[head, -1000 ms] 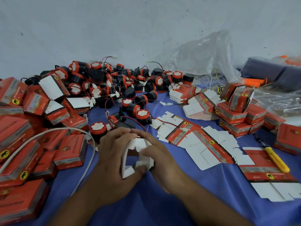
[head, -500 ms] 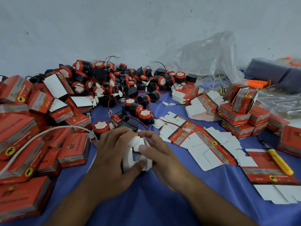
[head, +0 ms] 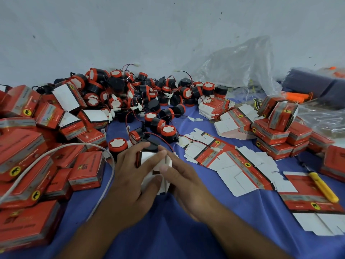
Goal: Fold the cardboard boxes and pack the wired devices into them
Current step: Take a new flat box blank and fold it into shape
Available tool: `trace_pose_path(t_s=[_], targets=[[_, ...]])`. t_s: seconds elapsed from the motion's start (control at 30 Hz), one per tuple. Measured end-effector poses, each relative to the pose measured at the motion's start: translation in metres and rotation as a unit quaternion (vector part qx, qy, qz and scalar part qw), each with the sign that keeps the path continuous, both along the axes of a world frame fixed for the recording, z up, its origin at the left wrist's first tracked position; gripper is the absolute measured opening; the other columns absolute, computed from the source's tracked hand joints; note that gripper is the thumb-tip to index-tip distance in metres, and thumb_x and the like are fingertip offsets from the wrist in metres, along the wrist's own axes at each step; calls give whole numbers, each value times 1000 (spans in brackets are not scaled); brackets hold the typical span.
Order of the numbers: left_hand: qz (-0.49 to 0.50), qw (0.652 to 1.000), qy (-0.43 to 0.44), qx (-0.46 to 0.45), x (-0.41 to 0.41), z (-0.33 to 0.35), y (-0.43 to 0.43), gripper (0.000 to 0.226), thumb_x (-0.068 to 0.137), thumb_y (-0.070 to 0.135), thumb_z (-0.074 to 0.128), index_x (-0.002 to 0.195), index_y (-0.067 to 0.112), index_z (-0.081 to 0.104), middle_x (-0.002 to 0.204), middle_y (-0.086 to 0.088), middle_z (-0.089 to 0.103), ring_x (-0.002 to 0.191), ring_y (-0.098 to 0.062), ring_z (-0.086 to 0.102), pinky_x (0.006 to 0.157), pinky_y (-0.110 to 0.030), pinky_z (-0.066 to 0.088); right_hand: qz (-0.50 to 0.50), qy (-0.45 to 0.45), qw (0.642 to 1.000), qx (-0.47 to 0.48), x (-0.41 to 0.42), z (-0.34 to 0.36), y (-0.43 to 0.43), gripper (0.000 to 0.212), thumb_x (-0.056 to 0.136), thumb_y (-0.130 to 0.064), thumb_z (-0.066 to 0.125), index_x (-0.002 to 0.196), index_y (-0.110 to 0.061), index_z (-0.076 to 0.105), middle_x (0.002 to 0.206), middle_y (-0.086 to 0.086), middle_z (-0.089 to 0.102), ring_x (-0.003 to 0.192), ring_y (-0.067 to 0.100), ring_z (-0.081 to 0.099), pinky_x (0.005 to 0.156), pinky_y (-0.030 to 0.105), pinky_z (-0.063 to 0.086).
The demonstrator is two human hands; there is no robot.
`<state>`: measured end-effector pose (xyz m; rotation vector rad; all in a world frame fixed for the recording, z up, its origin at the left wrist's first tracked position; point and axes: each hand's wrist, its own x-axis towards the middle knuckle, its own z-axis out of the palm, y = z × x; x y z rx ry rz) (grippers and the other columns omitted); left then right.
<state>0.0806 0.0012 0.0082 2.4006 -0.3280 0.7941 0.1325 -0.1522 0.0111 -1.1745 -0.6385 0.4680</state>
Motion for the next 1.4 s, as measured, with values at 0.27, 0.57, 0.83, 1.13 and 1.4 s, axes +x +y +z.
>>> trace_pose_path(t_s=[0.27, 0.57, 0.83, 1.13, 1.4], targets=[[8, 1000, -14, 5, 0, 0, -3, 59, 88, 46, 53, 144, 34, 41, 144, 9, 35, 134, -18, 32, 106, -41, 36, -19, -32, 999, -20, 1, 1, -3, 42, 98, -26, 63, 139, -26, 56, 130, 9, 65, 121, 24, 63, 99, 44, 54], [-32, 999, -22, 31, 4, -1, 8, 86, 68, 58, 70, 143, 37, 31, 140, 18, 31, 132, -11, 31, 104, -19, 28, -35, -52, 996, -59, 6, 5, -8, 50, 91, -20, 72, 135, -38, 57, 127, -4, 67, 114, 14, 66, 85, 27, 56], [-65, 997, -17, -41, 3, 3, 7, 83, 66, 56, 74, 138, 40, 36, 136, 11, 43, 131, -12, 39, 107, -12, 28, -16, -61, 995, -73, 7, 7, -13, 54, 92, -9, 71, 134, -39, 57, 126, -9, 67, 114, 13, 66, 85, 30, 58], [-86, 995, 13, -51, 2, 5, 13, 91, 60, 64, 78, 137, 56, 30, 140, 27, 35, 134, -6, 36, 102, -25, 33, -53, -70, 994, -69, 4, 7, -10, 45, 92, -8, 65, 123, -41, 63, 112, -9, 71, 102, 9, 69, 79, 24, 56], [-69, 997, 8, -33, 0, 7, 10, 65, 77, 48, 65, 137, 40, 42, 139, 16, 39, 134, -19, 37, 106, -32, 34, -28, -43, 998, -27, 5, 4, -6, 47, 86, -40, 77, 131, -41, 63, 131, 1, 66, 119, 20, 64, 96, 40, 54]])
